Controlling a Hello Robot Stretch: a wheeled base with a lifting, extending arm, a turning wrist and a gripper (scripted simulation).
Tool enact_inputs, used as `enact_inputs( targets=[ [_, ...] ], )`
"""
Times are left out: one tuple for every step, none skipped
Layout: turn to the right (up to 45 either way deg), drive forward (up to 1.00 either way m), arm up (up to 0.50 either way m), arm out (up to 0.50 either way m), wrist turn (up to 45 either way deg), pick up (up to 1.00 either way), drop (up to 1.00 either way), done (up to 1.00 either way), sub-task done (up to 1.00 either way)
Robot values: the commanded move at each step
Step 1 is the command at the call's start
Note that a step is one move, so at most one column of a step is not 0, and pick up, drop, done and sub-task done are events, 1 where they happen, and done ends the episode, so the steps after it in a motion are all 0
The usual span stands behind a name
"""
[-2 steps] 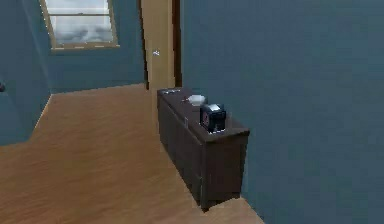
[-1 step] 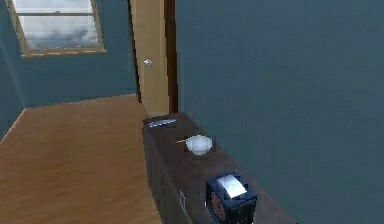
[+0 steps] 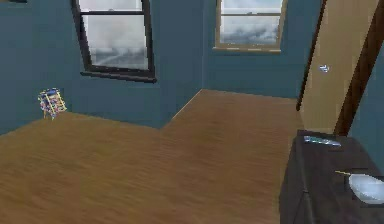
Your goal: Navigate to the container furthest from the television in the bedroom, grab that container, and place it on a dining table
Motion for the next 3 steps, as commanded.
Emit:
enact_inputs(
  targets=[
    [-39.0,0.0,0.0,0.0,0.0,0.0,0.0,0.0,0.0],
    [45.0,0.0,0.0,0.0,0.0,0.0,0.0,0.0,0.0],
    [3.0,0.0,0.0,0.0,0.0,0.0,0.0,0.0,0.0]
  ],
)
